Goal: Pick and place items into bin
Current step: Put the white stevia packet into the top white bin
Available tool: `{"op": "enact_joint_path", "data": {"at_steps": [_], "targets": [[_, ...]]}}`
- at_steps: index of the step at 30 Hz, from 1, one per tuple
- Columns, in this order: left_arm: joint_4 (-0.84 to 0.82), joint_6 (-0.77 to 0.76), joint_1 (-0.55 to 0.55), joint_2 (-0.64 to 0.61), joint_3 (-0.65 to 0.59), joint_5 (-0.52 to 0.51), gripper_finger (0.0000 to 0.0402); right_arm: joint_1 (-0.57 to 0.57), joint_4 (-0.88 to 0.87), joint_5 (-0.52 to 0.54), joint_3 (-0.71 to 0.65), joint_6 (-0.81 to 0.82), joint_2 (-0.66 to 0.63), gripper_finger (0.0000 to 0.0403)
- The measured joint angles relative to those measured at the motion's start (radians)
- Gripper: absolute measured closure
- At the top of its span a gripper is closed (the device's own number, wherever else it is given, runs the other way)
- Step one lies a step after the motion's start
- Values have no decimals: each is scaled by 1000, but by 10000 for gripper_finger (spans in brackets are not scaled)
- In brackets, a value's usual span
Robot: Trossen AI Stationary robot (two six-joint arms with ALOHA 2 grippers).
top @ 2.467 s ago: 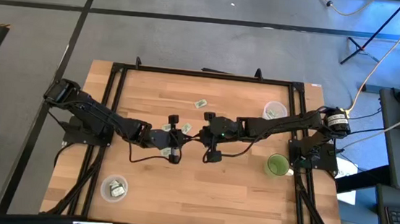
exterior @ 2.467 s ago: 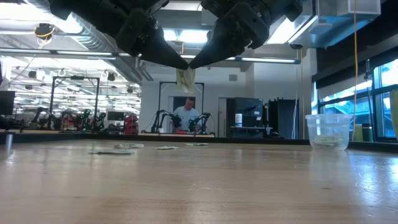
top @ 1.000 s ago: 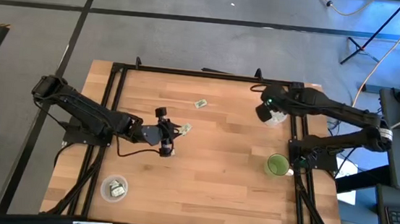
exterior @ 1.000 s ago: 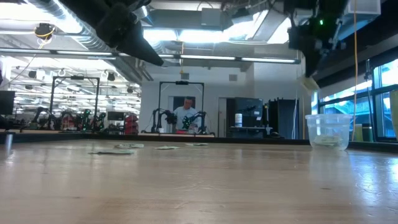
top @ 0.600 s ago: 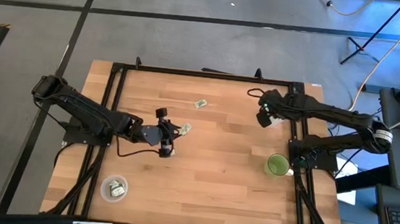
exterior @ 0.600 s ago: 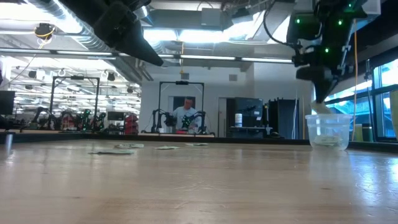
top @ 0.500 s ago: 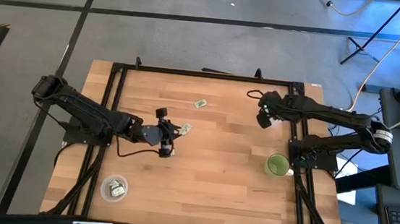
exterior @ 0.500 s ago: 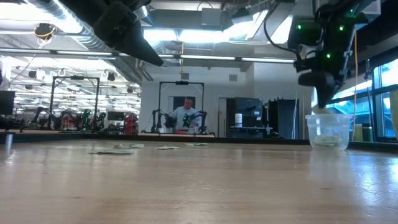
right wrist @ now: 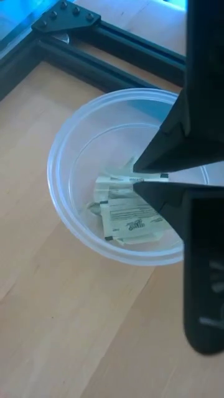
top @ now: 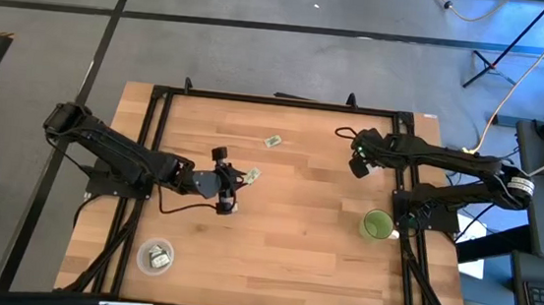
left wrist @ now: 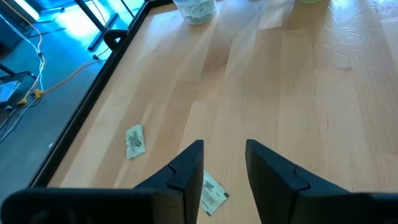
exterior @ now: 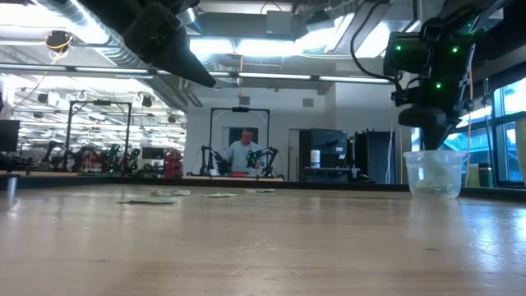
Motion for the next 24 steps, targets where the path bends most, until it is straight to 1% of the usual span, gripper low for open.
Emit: {"op": "enact_joint_path", "data": {"at_steps": [4, 6, 10, 14, 17, 21, 24], "targets": [[0, -2, 0, 0, 0, 4, 291, 0, 0, 4, 0, 1, 0, 329], [-3, -3, 0, 0, 0, 14, 293, 1, -3, 27, 1, 7, 0, 309], [-89, -46, 11, 0, 0, 53, 299, 1, -8, 38, 46, 8, 0, 285], [-252, -139, 41, 0, 0, 52, 304, 15, 17, 39, 117, 3, 0, 279], [-350, -183, 71, 0, 0, 53, 307, 35, 88, 39, 158, -26, 0, 280], [-396, -155, 105, 21, 0, 53, 308, 71, 217, 28, 169, -80, 0, 280], [-402, -128, 133, 53, 0, 69, 305, 95, 282, -11, 167, -111, 0, 281]]}}
